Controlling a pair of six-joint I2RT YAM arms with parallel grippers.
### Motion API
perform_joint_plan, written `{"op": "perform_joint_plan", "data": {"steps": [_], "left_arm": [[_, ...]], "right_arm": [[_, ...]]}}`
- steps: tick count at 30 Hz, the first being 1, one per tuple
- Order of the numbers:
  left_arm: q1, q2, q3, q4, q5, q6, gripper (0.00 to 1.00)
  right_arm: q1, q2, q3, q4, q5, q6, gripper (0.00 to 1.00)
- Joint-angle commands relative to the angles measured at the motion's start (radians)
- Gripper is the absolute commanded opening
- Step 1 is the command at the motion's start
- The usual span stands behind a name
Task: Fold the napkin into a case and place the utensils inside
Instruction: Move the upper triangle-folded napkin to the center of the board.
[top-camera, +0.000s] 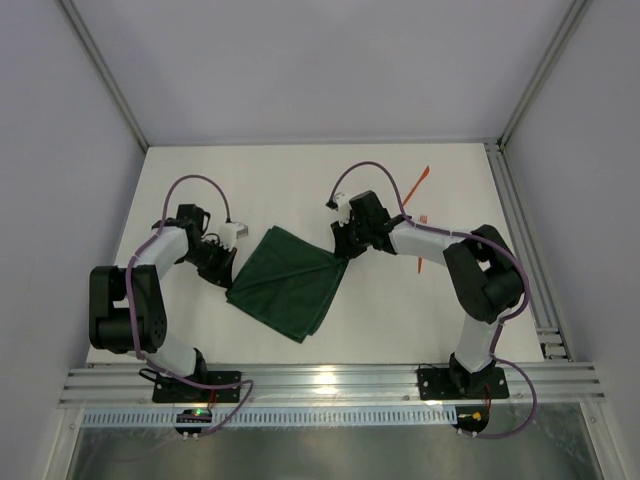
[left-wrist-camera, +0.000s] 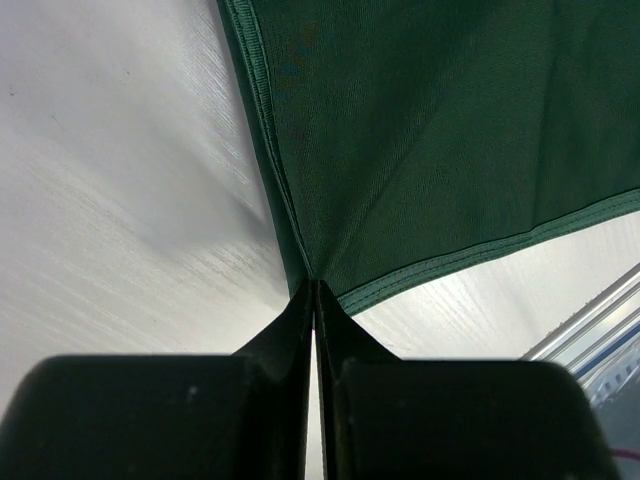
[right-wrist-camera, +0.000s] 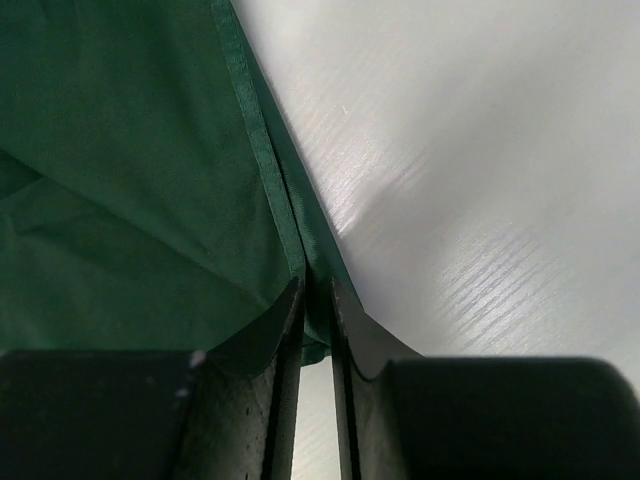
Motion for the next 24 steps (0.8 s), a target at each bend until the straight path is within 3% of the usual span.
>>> {"op": "perform_joint_plan", "data": {"steps": [1,4,17,20,24], "left_arm": [[-0.001,-0.016,-0.003,-0.021,0.022,0.028,0.00],[-0.001,-0.015,0.002,-0.042,0.022,0.037,0.00],[-0.033,-0.011,-0.021,-0.117,-0.012,0.131,0.01],[-0.035,-0.051,-0.018,-0.160,0.019,0.180,0.05],[-0.038,-0.068,-0.018,-0.199,0.014,0.222,0.17]], "right_arm": [[0.000,-0.037,-0.006,0.047,-0.031,0.027,0.19],[-0.001,-0.053,-0.023,0.050,-0.031,0.027,0.13],[-0.001,-0.059,-0.031,0.047,-0.023,0.034,0.13],[0.000,-0.063,-0.020,0.041,-0.023,0.034,0.13],[-0.001,-0.070,0.009,0.015,0.007,0.030,0.24]]}}
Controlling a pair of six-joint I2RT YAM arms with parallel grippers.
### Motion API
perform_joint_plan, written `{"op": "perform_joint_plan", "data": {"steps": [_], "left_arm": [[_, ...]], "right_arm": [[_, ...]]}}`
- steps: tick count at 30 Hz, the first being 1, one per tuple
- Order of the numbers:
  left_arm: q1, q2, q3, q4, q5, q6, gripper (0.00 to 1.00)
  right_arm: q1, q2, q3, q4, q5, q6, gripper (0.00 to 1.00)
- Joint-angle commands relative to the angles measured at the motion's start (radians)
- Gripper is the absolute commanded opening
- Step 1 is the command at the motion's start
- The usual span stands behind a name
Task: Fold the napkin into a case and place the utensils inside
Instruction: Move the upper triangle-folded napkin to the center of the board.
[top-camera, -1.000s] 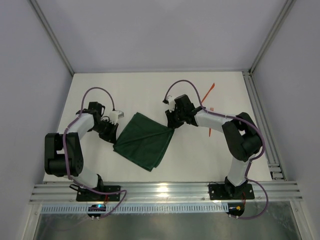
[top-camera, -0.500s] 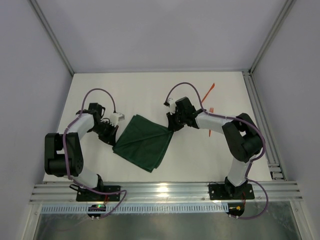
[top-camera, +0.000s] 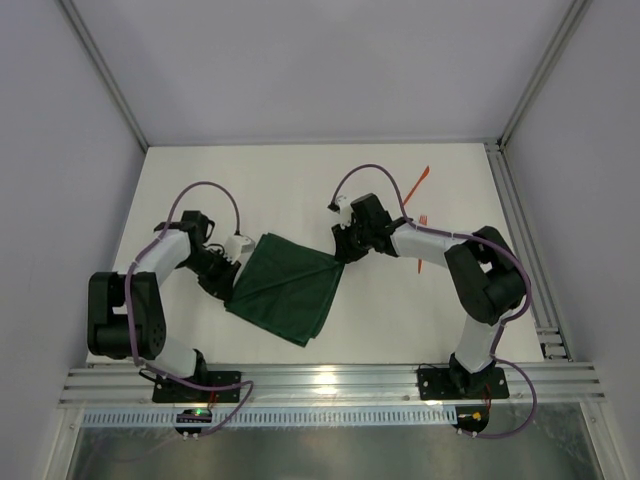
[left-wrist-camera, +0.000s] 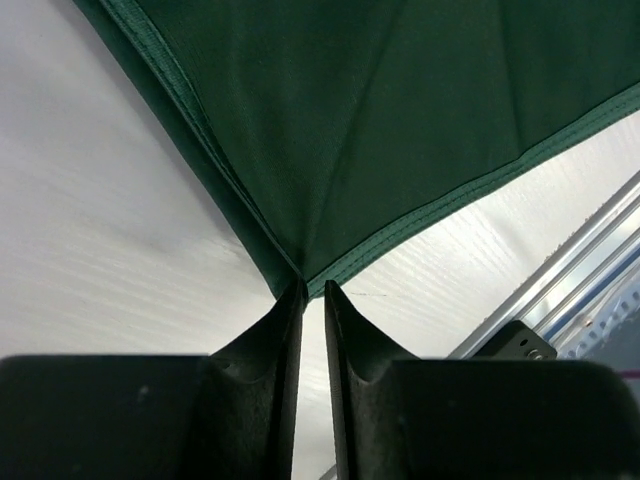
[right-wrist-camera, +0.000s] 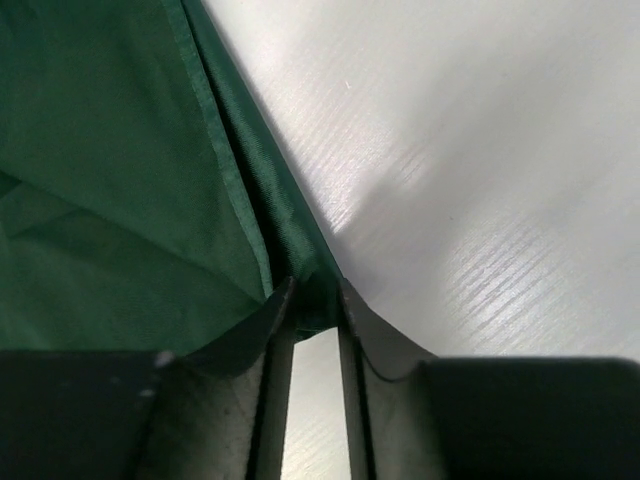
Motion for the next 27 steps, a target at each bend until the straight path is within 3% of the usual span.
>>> {"op": "perform_joint_plan", "data": {"steps": [1,10,16,27], "left_arm": [[-0.004,-0.041,0.000,-0.069,0.025,0.073,0.17],[0.014,-0.105,0.084,-0.196,0.059,0.092,0.32],[0.057,-0.090,0.100,-0.221,0.051,0.075,0.33],[0.076,-0.094,0.095,-0.204,0.059,0.052,0.33]], "right_arm": [[0.000,-0.063,0.048,-0.008,0.035,0.008,0.29],[0.000,-0.195,0.035,-0.088,0.098,0.134,0.47],[0.005,-0.219,-0.103,-0.027,0.069,0.310,0.49],[0.039,-0.164,-0.205,0.147,0.032,0.401,0.49]]}}
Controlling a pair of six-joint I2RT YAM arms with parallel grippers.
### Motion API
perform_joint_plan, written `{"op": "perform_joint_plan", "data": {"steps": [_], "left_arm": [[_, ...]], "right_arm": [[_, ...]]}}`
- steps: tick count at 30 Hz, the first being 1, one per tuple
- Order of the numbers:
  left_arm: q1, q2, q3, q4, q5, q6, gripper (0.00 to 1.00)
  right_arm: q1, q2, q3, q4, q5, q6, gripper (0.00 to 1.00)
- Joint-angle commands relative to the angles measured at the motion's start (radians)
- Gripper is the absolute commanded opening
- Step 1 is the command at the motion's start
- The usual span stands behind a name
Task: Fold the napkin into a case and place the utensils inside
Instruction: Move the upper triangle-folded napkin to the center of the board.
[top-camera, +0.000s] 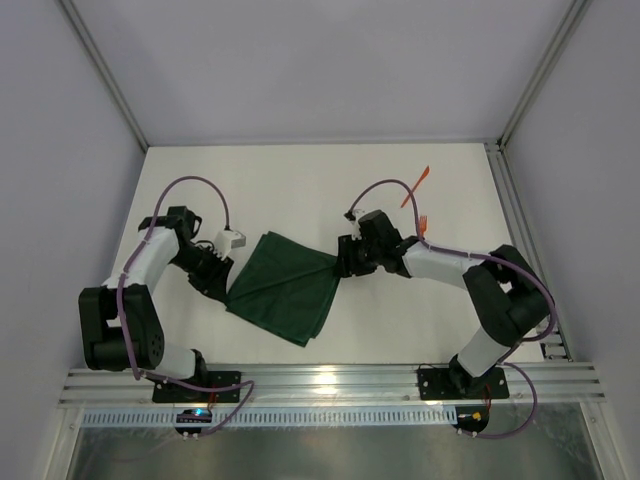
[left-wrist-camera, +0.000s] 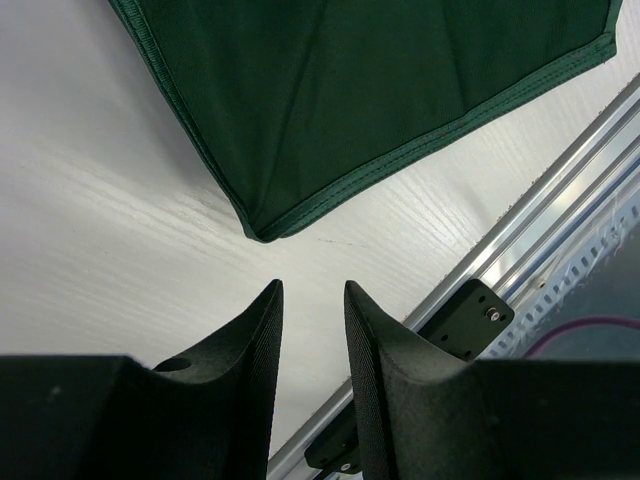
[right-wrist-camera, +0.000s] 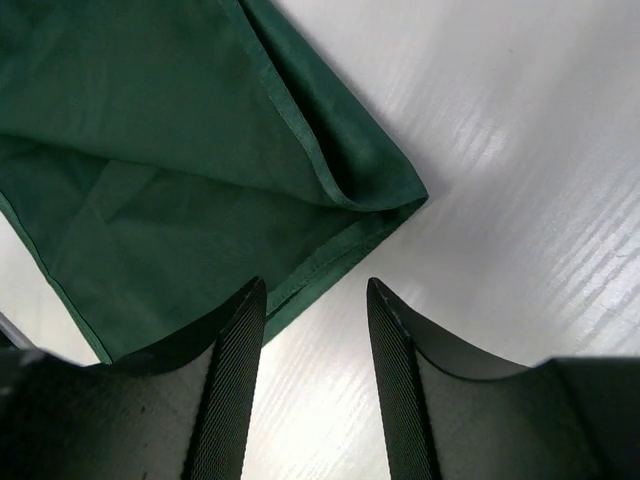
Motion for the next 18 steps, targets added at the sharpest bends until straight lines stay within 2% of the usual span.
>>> {"op": "perform_joint_plan", "data": {"steps": [1,6,14,18], "left_arm": [[0.007,-0.017,0.023,-0.016,0.025,-0.005,0.33],[0.009,-0.020,0.025,-0.010,0.025,-0.011,0.33],[0.030,-0.037,0.049,-0.023,0.033,-0.011,0.32],[0.045,-0.054,0.074,-0.045,0.056,-0.005,0.32]], "right_arm": [[0.008,0.013,-0.011,0.096,0.003,0.056,0.48],[0.008,0.074,0.005,0.076,0.062,0.059,0.41],[0.001,0.161,0.107,0.030,0.099,0.044,0.08],[-0.050,0.235,0.231,-0.031,0.078,-0.005,0.04]]}}
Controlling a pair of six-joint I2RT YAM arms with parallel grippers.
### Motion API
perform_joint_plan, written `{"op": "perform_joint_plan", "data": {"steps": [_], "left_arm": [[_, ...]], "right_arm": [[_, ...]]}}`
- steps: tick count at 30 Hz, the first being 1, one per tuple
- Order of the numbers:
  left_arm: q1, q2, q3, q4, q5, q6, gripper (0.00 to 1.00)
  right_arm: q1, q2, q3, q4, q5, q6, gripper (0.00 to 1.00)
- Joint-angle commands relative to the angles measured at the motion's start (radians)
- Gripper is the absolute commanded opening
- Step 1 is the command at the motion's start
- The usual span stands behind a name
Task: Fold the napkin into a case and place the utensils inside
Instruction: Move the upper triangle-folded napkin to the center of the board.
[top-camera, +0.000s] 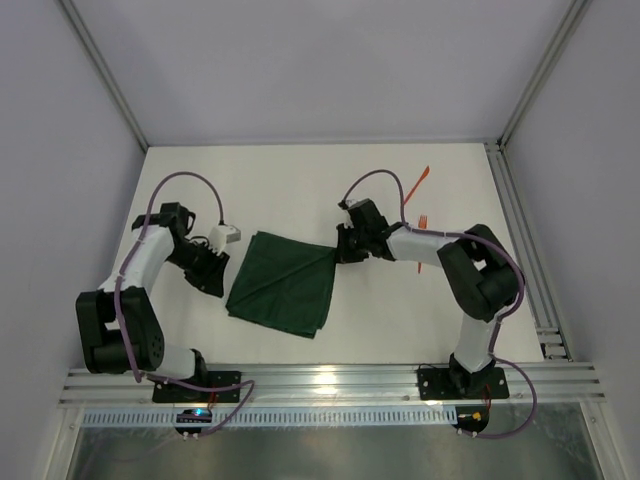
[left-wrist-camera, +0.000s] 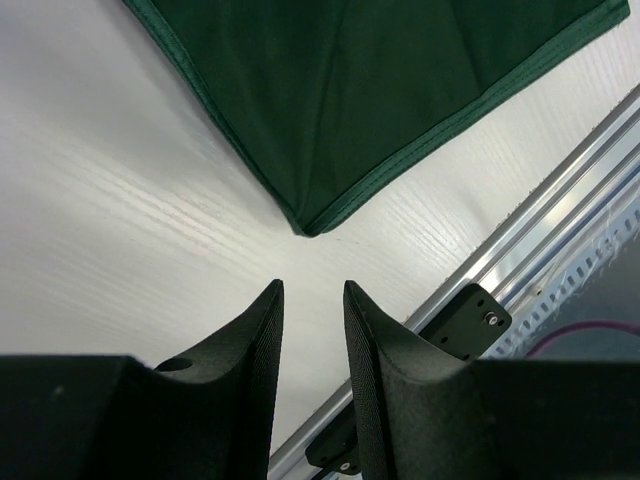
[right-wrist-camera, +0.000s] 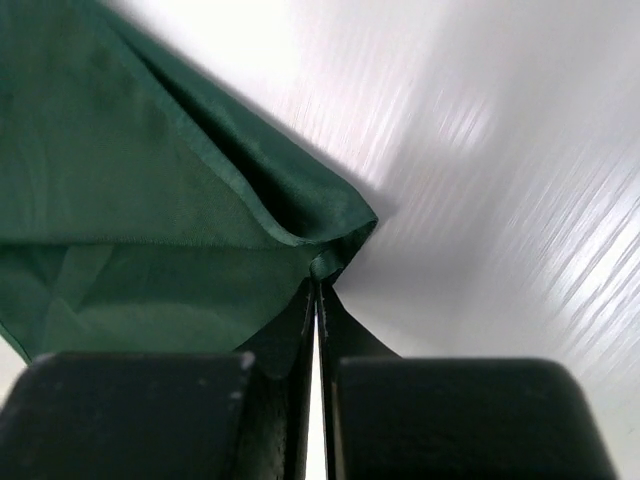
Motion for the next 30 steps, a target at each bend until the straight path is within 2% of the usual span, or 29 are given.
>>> {"op": "perform_joint_plan", "data": {"steps": [1,3,4,6,7,8,9,12,13,14,16,18,21,23,25,27,28,30], "left_arm": [[0.020,-0.049,0.052,-0.038,0.051,-0.002,0.32],[0.023,-0.050,0.063,-0.040,0.057,-0.004,0.32],[0.031,-0.054,0.064,-0.041,0.060,-0.002,0.32],[0.042,-0.054,0.067,-0.044,0.071,-0.004,0.32],[0.046,-0.055,0.066,-0.047,0.071,-0.002,0.33],[0.051,-0.057,0.066,-0.049,0.070,-0.002,0.32],[0.060,-0.058,0.066,-0.050,0.070,0.003,0.32],[0.083,-0.063,0.066,-0.058,0.073,0.012,0.32],[0.088,-0.063,0.066,-0.058,0.074,0.015,0.32],[0.092,-0.061,0.067,-0.061,0.074,0.018,0.32],[0.098,-0.058,0.069,-0.055,0.076,0.018,0.32],[0.100,-0.051,0.069,-0.029,0.077,-0.002,0.32],[0.100,-0.020,0.093,-0.006,0.094,-0.054,0.32],[0.098,-0.006,0.118,0.006,0.114,-0.079,0.32],[0.098,-0.003,0.122,0.029,0.116,-0.118,0.32],[0.098,-0.009,0.115,0.069,0.097,-0.151,0.32],[0.098,-0.012,0.113,0.081,0.094,-0.160,0.32],[0.098,-0.018,0.110,0.095,0.086,-0.171,0.32]], "right_arm": [[-0.062,0.075,0.175,-0.067,0.019,-0.055,0.04],[-0.082,0.161,0.278,-0.128,0.004,-0.100,0.04],[-0.098,0.196,0.405,-0.156,0.001,-0.112,0.04],[-0.106,0.320,0.547,-0.253,-0.012,-0.158,0.04],[-0.109,0.366,0.704,-0.291,-0.016,-0.170,0.04],[-0.113,0.415,0.789,-0.375,-0.019,-0.184,0.05],[-0.113,0.507,0.948,-0.417,-0.016,-0.207,0.10],[-0.116,0.632,1.136,-0.528,0.039,-0.238,0.18],[-0.118,0.644,1.206,-0.540,0.050,-0.244,0.25],[-0.119,0.648,1.225,-0.548,0.054,-0.250,0.27],[-0.119,0.600,1.204,-0.539,0.073,-0.263,0.34],[-0.118,0.534,1.147,-0.505,0.083,-0.273,0.37],[-0.107,0.352,0.970,-0.431,0.125,-0.299,0.41],[-0.063,0.201,0.795,-0.356,0.183,-0.348,0.43],[0.023,0.119,0.643,-0.306,0.205,-0.388,0.46],[0.093,0.062,0.565,-0.287,0.266,-0.453,0.48],[0.174,0.057,0.551,-0.295,0.312,-0.468,0.49],[0.250,0.075,0.535,-0.304,0.349,-0.494,0.50]]}}
